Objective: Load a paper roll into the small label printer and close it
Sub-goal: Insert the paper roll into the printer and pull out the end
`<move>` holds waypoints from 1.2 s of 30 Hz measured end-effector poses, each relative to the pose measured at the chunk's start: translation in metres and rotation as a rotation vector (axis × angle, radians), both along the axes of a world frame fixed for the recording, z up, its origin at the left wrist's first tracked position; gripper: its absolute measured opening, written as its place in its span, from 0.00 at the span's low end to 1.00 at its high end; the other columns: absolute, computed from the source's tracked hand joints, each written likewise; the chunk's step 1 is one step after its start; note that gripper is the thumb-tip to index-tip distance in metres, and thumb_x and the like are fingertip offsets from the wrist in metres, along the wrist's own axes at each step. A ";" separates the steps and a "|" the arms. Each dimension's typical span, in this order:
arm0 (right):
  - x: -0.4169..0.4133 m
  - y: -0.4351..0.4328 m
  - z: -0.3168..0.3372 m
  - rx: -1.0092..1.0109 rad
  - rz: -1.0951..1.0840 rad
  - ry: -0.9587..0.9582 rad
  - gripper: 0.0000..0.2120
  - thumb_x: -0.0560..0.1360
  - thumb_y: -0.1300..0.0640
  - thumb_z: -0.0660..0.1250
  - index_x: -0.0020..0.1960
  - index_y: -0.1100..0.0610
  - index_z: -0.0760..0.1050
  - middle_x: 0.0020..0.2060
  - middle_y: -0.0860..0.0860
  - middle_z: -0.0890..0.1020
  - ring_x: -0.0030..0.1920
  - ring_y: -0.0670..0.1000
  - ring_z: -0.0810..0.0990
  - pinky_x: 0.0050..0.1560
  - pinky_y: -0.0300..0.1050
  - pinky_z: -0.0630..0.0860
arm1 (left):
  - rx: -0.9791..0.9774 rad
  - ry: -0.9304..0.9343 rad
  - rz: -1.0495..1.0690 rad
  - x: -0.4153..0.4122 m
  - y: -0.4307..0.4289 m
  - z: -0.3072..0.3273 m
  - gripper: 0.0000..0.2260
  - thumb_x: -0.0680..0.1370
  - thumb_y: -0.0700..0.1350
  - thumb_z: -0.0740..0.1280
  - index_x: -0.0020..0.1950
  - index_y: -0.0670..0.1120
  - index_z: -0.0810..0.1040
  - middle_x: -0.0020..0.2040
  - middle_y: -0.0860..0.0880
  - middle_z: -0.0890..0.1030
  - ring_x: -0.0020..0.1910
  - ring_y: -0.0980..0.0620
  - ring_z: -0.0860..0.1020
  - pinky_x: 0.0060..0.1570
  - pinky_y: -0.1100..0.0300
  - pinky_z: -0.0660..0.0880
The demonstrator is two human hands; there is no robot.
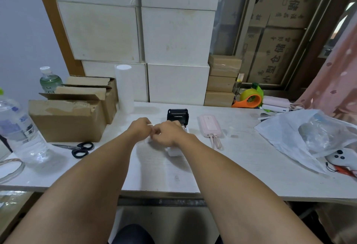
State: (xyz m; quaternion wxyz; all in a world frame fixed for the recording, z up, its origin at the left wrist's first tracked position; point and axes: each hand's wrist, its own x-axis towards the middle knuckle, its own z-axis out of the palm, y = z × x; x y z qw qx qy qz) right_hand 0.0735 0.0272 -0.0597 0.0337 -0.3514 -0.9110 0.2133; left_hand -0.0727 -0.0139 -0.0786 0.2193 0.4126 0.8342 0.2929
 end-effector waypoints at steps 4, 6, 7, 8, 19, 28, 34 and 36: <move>-0.008 -0.001 -0.007 0.010 -0.077 0.045 0.11 0.77 0.56 0.62 0.53 0.47 0.81 0.52 0.47 0.86 0.58 0.55 0.79 0.63 0.46 0.68 | 0.018 -0.001 0.018 0.001 -0.002 0.000 0.15 0.81 0.45 0.65 0.66 0.44 0.78 0.63 0.42 0.80 0.51 0.46 0.75 0.48 0.56 0.70; -0.010 0.000 -0.011 -0.013 -0.133 0.092 0.10 0.74 0.57 0.63 0.50 0.47 0.80 0.50 0.48 0.85 0.57 0.58 0.80 0.59 0.50 0.76 | 0.027 -0.007 0.021 0.002 -0.003 0.000 0.14 0.81 0.46 0.65 0.65 0.44 0.79 0.62 0.43 0.80 0.51 0.46 0.75 0.48 0.56 0.70; -0.011 0.000 -0.013 -0.023 -0.146 0.116 0.10 0.73 0.58 0.63 0.50 0.48 0.79 0.50 0.48 0.84 0.56 0.58 0.80 0.57 0.52 0.78 | 0.029 -0.010 0.022 0.002 -0.003 0.000 0.14 0.81 0.46 0.66 0.65 0.44 0.79 0.62 0.43 0.80 0.51 0.46 0.76 0.49 0.56 0.70; -0.012 -0.001 -0.014 -0.023 -0.146 0.130 0.11 0.73 0.59 0.62 0.50 0.48 0.79 0.50 0.49 0.84 0.55 0.58 0.80 0.54 0.52 0.80 | 0.028 -0.016 0.022 0.002 -0.003 0.001 0.14 0.81 0.46 0.66 0.65 0.44 0.79 0.62 0.43 0.80 0.52 0.46 0.75 0.49 0.56 0.70; -0.028 0.001 -0.015 0.168 -0.175 0.133 0.16 0.78 0.60 0.68 0.64 0.60 0.71 0.60 0.57 0.78 0.58 0.61 0.79 0.53 0.52 0.74 | 0.058 -0.071 0.016 -0.007 -0.001 -0.003 0.11 0.80 0.49 0.68 0.59 0.46 0.82 0.53 0.49 0.79 0.52 0.49 0.76 0.49 0.58 0.69; -0.023 0.005 -0.020 0.134 -0.187 0.106 0.22 0.76 0.50 0.69 0.69 0.55 0.75 0.57 0.55 0.81 0.63 0.59 0.74 0.56 0.47 0.64 | 0.111 -0.237 0.027 -0.016 -0.006 -0.008 0.05 0.76 0.50 0.72 0.49 0.51 0.83 0.53 0.49 0.84 0.52 0.48 0.80 0.53 0.53 0.76; -0.022 -0.001 -0.012 0.116 -0.187 0.120 0.27 0.74 0.48 0.73 0.69 0.56 0.73 0.58 0.56 0.81 0.62 0.58 0.74 0.54 0.47 0.65 | 0.196 -0.420 -0.006 -0.011 -0.014 -0.007 0.05 0.80 0.41 0.67 0.48 0.45 0.83 0.47 0.50 0.82 0.50 0.51 0.78 0.47 0.60 0.72; -0.022 -0.002 -0.009 0.150 -0.186 0.117 0.26 0.72 0.46 0.74 0.64 0.56 0.74 0.55 0.54 0.83 0.59 0.58 0.77 0.54 0.48 0.67 | 0.203 -0.472 -0.004 -0.010 -0.016 -0.003 0.07 0.80 0.41 0.66 0.50 0.44 0.84 0.49 0.48 0.82 0.50 0.49 0.79 0.46 0.60 0.73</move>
